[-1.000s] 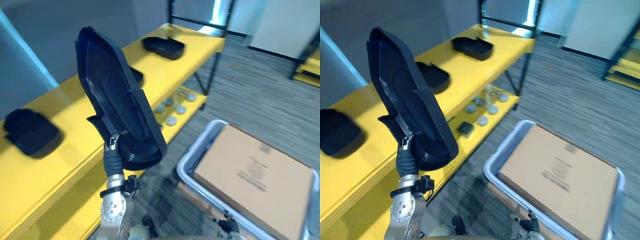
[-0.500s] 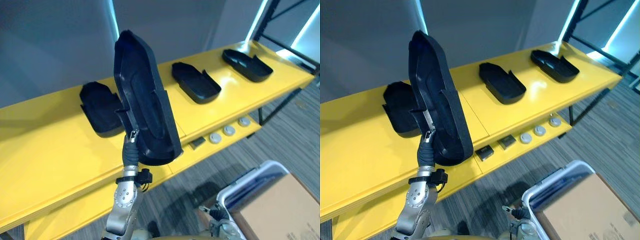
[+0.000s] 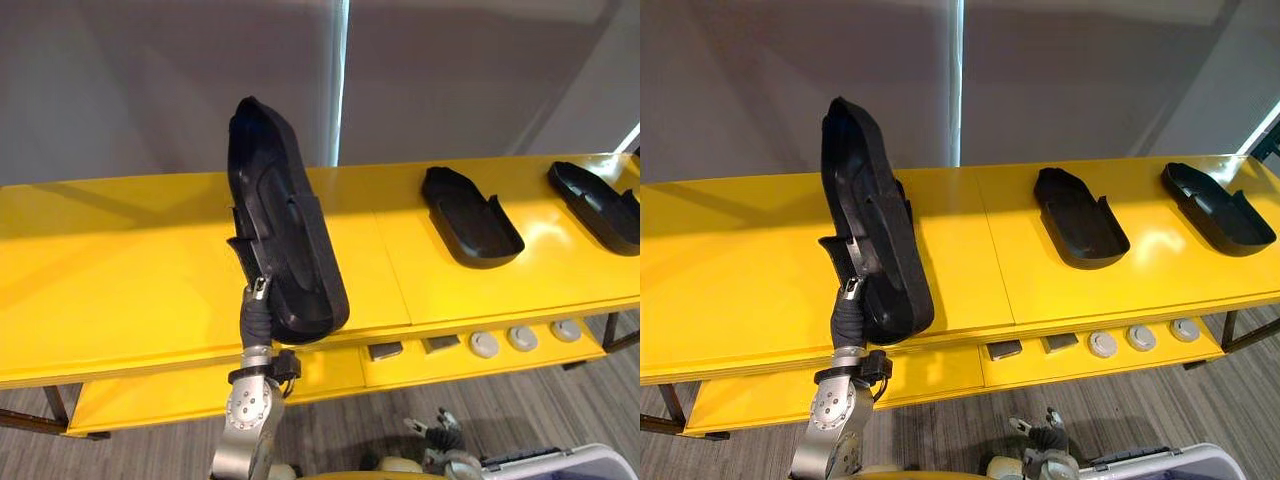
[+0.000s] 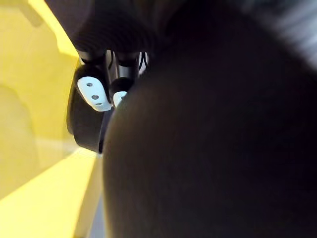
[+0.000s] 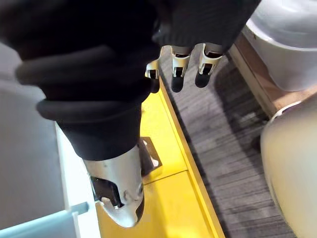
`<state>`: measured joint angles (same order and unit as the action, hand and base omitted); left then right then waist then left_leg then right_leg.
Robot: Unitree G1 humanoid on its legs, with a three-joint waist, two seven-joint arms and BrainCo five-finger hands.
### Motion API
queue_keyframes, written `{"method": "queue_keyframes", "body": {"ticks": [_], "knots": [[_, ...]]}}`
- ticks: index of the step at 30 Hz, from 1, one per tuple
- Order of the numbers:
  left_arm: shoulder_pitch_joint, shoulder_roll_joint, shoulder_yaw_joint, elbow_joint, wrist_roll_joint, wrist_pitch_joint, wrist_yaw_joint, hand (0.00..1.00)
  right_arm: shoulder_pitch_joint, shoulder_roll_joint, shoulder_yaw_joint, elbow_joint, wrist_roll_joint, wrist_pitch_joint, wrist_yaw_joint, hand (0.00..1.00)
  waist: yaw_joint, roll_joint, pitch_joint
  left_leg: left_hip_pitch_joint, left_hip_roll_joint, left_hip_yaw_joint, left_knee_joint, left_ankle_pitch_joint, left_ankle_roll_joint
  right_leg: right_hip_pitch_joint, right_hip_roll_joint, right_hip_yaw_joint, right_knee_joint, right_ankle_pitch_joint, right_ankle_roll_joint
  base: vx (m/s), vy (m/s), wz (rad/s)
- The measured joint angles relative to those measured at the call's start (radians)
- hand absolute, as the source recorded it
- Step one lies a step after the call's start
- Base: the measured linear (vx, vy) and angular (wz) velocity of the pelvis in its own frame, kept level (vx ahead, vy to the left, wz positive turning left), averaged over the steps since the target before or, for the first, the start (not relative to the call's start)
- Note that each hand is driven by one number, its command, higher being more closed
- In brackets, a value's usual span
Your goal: Walk over and take plastic housings, then place them on the shelf
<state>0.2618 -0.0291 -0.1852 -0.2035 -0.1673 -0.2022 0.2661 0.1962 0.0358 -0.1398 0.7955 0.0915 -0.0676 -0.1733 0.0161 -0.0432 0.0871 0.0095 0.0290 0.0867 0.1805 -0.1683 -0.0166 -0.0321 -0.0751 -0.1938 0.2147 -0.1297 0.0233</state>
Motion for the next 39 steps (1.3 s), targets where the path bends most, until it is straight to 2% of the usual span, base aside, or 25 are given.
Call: {"method": "queue_keyframes", "body": {"ticks": [4,5,6,7,9,11,12,13,14,15,16,17,18,19,20,21,22,23,24,26,27,28,30,34,39], "knots": [[0.004,-0.012,0.041,-0.039,-0.013,0.001,0.002,1.0,0.004,0.002,-0.003,0.004,0.0,0.0,-0.001,0.0,-0.001,-0.01,0.005,-0.069,-0.006,0.038,0.07,0.007,-0.03,-0.003,-0.042,-0.069,-0.01,0.002,0.002,-0.02,0.03,0.61],[0.003,-0.013,0.051,-0.05,-0.019,-0.006,0.008,1.0,-0.011,-0.006,-0.001,0.014,0.0,-0.001,-0.002,0.0,0.001,-0.005,0.006,-0.109,0.047,0.156,0.127,-0.029,-0.028,-0.019,-0.047,-0.079,-0.006,0.002,0.002,-0.09,0.125,0.3],[0.004,-0.019,0.063,-0.05,-0.022,-0.007,0.012,1.0,-0.038,-0.014,0.002,0.037,-0.001,-0.001,-0.002,0.0,0.001,-0.002,0.009,-0.147,0.118,0.233,0.224,-0.053,0.011,-0.035,-0.06,-0.079,0.008,0.002,0.002,-0.08,0.107,0.17],[0.005,-0.018,0.068,-0.048,-0.025,-0.007,0.017,1.0,-0.053,-0.017,0.002,0.053,-0.002,0.0,-0.003,0.0,0.0,-0.006,0.012,-0.157,0.149,0.247,0.266,-0.06,0.02,-0.041,-0.072,-0.07,0.015,0.002,0.004,-0.06,0.225,-0.05],[0.005,-0.013,0.07,-0.03,-0.038,-0.007,0.02,1.0,-0.08,-0.042,0.02,0.092,-0.007,0.001,-0.003,0.0,-0.012,-0.025,0.019,-0.165,0.233,0.211,0.309,-0.063,0.006,-0.043,-0.141,-0.04,0.014,0.007,0.046,-0.04,0.381,-0.01],[0.003,-0.014,0.054,-0.028,-0.039,-0.007,0.016,1.0,-0.089,-0.057,0.023,0.104,-0.014,0.005,-0.004,0.0,-0.045,-0.029,0.021,-0.174,0.276,0.159,0.26,-0.043,-0.025,-0.044,-0.205,-0.037,0.031,0.002,0.094,-0.01,0.399,0.3],[0.003,-0.008,0.042,-0.027,-0.039,-0.007,0.016,1.0,-0.086,-0.063,0.023,0.113,-0.015,0.007,-0.007,0.0,-0.059,-0.033,0.023,-0.177,0.288,0.123,0.211,-0.02,-0.061,-0.047,-0.245,-0.032,0.044,0.003,0.134,0.01,0.432,0.16],[0.002,-0.004,0.028,-0.019,-0.039,-0.009,0.018,1.0,-0.082,-0.074,0.024,0.126,-0.015,0.007,-0.007,0.0,-0.058,-0.02,0.015,-0.172,0.297,0.067,0.157,0.012,-0.083,-0.051,-0.26,-0.028,0.041,0.015,0.175,0.02,0.561,-0.01],[0.003,-0.012,0.018,-0.01,-0.039,-0.011,0.018,1.0,-0.076,-0.095,0.023,0.126,-0.013,0.007,-0.007,0.0,-0.056,0.018,-0.001,-0.171,0.315,0.021,0.116,0.038,-0.079,-0.052,-0.263,-0.024,0.021,0.035,0.209,0.03,0.613,-0.13],[-0.013,0.001,0.017,0.025,-0.039,-0.014,0.017,1.0,-0.089,-0.092,0.023,0.145,-0.014,0.011,-0.008,0.0,-0.059,0.009,-0.008,-0.194,0.291,0.023,0.175,0.015,-0.217,-0.024,-0.305,-0.016,-0.024,0.066,0.225,0.1,0.737,-0.02],[-0.025,0.044,0.021,0.053,-0.036,-0.015,0.017,1.0,-0.072,-0.055,0.022,0.147,-0.015,0.008,-0.002,0.0,-0.067,-0.019,-0.018,-0.23,0.246,0.027,0.261,-0.035,-0.195,0.014,-0.323,-0.033,-0.086,0.139,0.22,0.11,0.605,-0.06],[-0.03,0.054,0.021,0.053,-0.037,-0.015,0.017,1.0,-0.067,-0.044,0.022,0.149,-0.015,0.007,-0.001,0.0,-0.058,-0.027,-0.023,-0.24,0.242,0.031,0.301,-0.062,-0.186,0.017,-0.328,-0.038,-0.104,0.186,0.216,0.11,0.697,-0.28],[-0.034,0.071,0.021,0.055,-0.037,-0.018,0.018,1.0,-0.079,-0.028,0.023,0.155,-0.015,0.007,-0.001,0.0,-0.051,-0.033,-0.025,-0.246,0.24,0.055,0.356,-0.101,-0.165,0.015,-0.339,-0.027,-0.129,0.282,0.207,0.02,0.594,-0.76],[-0.036,0.087,0.021,0.066,-0.034,-0.018,0.018,1.0,-0.109,-0.019,0.028,0.155,-0.016,0.007,-0.001,0.0,-0.047,-0.023,-0.031,-0.228,0.235,0.121,0.348,-0.123,-0.126,-0.022,-0.347,-0.055,-0.145,0.403,0.053,-0.01,0.604,-0.8],[-0.036,0.09,0.022,0.068,-0.034,-0.018,0.018,1.0,-0.119,-0.019,0.034,0.156,-0.017,0.007,-0.001,0.0,-0.043,-0.019,-0.031,-0.219,0.235,0.142,0.337,-0.123,-0.118,-0.044,-0.347,-0.071,-0.128,0.424,0.002,-0.01,0.553,-1.08],[-0.035,0.091,0.027,0.078,-0.033,-0.017,0.019,1.0,-0.137,-0.018,0.041,0.152,-0.024,0.006,-0.001,0.0,-0.034,-0.01,-0.025,-0.181,0.222,0.198,0.3,-0.113,-0.091,-0.121,-0.343,-0.104,0.037,0.307,-0.046,-0.01,0.393,-0.81],[-0.034,0.09,0.026,0.082,-0.029,-0.013,0.02,1.0,-0.141,-0.017,0.041,0.145,-0.024,0.005,-0.001,0.0,-0.037,-0.008,-0.023,-0.155,0.208,0.215,0.271,-0.104,-0.071,-0.142,-0.321,-0.101,0.145,0.209,-0.004,0.01,0.385,-0.71],[-0.033,0.081,0.024,0.082,-0.018,-0.011,0.02,1.0,-0.129,-0.016,0.042,0.127,-0.024,0.004,-0.001,0.0,-0.044,-0.006,-0.02,-0.116,0.182,0.232,0.228,-0.093,-0.053,-0.146,-0.255,-0.087,0.261,0.067,0.051,0.01,0.281,-0.37],[-0.034,0.067,0.024,0.078,-0.015,-0.012,0.02,1.0,-0.123,-0.019,0.042,0.119,-0.024,0.001,0.0,0.0,-0.044,0.001,-0.017,-0.085,0.16,0.257,0.191,-0.084,-0.04,-0.146,-0.177,-0.038,0.317,-0.04,0.062,0.02,0.231,-0.28],[-0.039,0.041,0.023,0.067,-0.013,-0.012,0.021,1.0,-0.119,-0.021,0.041,0.111,-0.023,-0.002,0.001,0.0,-0.055,0.01,-0.012,-0.075,0.128,0.263,0.165,-0.073,-0.023,-0.141,-0.042,0.055,0.313,-0.138,0.076,-0.01,0.167,-0.08],[-0.044,0.023,0.017,0.059,-0.013,-0.011,0.022,1.0,-0.111,-0.024,0.041,0.096,-0.022,-0.002,0.0,0.0,-0.058,0.002,-0.008,-0.076,0.112,0.26,0.165,-0.072,-0.021,-0.119,0.004,0.098,0.258,-0.167,0.025,-0.02,0.119,0.15],[-0.045,0.007,0.013,0.053,0.0,-0.009,0.027,1.0,-0.097,-0.031,0.04,0.085,-0.022,-0.001,-0.002,0.0,-0.056,0.01,0.001,-0.077,0.099,0.248,0.165,-0.071,-0.02,-0.094,0.015,0.118,0.225,-0.173,-0.009,-0.01,0.072,0.2],[-0.045,-0.017,-0.005,0.042,0.02,-0.002,0.041,1.0,-0.082,-0.042,0.039,0.064,-0.012,-0.004,-0.002,0.0,-0.055,0.026,0.009,-0.073,0.089,0.211,0.149,-0.057,-0.011,-0.073,0.02,0.127,0.198,-0.158,-0.01,0.0,0.02,0.31],[-0.043,-0.017,-0.008,0.023,0.024,-0.001,0.039,1.0,-0.054,-0.019,0.039,0.042,-0.011,-0.002,0.001,0.0,-0.045,0.009,0.005,-0.044,0.092,0.178,0.092,-0.014,-0.029,-0.019,0.028,0.081,0.143,-0.134,-0.027,0.0,-0.048,0.28],[-0.03,-0.021,-0.006,0.009,0.023,-0.001,0.037,1.0,-0.046,-0.016,0.037,0.042,-0.011,-0.002,0.0,0.0,-0.027,0.012,-0.006,-0.03,0.101,0.168,0.027,0.022,-0.043,0.015,0.053,0.069,0.055,-0.078,-0.035,-0.05,-0.028,0.05]]}}
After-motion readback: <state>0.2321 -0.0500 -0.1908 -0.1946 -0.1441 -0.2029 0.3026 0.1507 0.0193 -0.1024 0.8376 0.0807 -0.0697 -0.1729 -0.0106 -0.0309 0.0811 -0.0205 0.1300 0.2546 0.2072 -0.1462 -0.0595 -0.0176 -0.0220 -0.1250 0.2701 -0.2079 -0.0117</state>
